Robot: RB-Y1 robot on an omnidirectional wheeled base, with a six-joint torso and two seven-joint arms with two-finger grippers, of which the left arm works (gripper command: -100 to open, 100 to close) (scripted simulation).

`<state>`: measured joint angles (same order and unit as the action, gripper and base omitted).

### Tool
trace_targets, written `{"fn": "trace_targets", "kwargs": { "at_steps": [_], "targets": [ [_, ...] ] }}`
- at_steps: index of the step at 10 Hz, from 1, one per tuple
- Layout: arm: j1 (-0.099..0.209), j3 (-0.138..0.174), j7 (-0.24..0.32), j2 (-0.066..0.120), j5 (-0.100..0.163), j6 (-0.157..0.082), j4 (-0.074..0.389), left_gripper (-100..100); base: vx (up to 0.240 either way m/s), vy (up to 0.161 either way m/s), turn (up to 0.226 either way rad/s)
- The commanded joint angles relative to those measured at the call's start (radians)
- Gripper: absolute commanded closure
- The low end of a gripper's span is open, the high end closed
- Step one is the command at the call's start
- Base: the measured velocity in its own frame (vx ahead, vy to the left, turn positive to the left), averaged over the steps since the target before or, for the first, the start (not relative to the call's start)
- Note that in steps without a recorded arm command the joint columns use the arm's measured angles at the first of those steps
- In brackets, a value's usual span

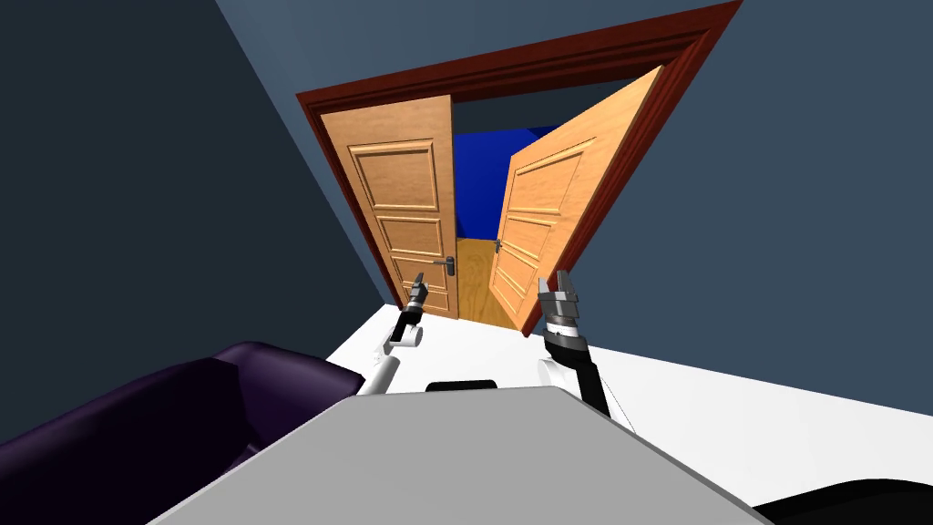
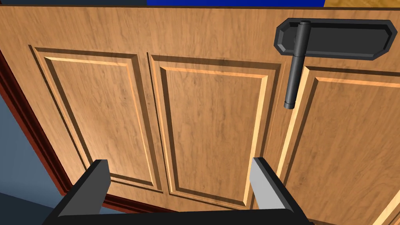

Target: Push the door open

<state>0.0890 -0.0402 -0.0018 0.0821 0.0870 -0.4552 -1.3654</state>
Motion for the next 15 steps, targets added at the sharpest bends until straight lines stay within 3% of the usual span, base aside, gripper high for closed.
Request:
{"fn": "trace_targets", "kwargs": {
  "at_steps": [1, 2, 3, 5, 6, 8, 9, 13, 14, 15],
  "targets": [
    [0.030, -0.004, -0.001, -0.003, 0.005, 0.000, 0.050, -100, 0.049, 0.048, -0.021],
    [0.052, -0.007, 0.000, -0.003, 0.010, 0.000, 0.076, -100, 0.075, 0.058, -0.049],
    [0.052, -0.007, 0.000, -0.003, 0.010, 0.000, 0.093, -100, 0.060, 0.039, -0.018],
    [0.095, -0.015, 0.002, -0.004, 0.020, 0.000, 0.158, -100, 0.068, 0.047, -0.030],
    [0.095, -0.015, 0.002, -0.004, 0.020, 0.000, 0.169, -100, 0.062, 0.043, -0.022],
    [0.137, -0.022, 0.004, -0.005, 0.029, 0.001, 0.233, -100, 0.055, 0.046, -0.030],
    [0.137, -0.022, 0.004, -0.005, 0.029, 0.001, 0.244, -100, 0.051, 0.036, -0.021],
    [0.214, -0.034, 0.008, -0.010, 0.046, 0.001, 0.378, -100, 0.081, 0.052, -0.033],
    [0.214, -0.034, 0.008, -0.010, 0.046, 0.001, 0.381, -100, 0.059, 0.039, -0.016],
    [0.232, -0.037, 0.009, -0.011, 0.050, 0.001, 0.413, -100, 0.045, 0.033, -0.019]
  ]
}}
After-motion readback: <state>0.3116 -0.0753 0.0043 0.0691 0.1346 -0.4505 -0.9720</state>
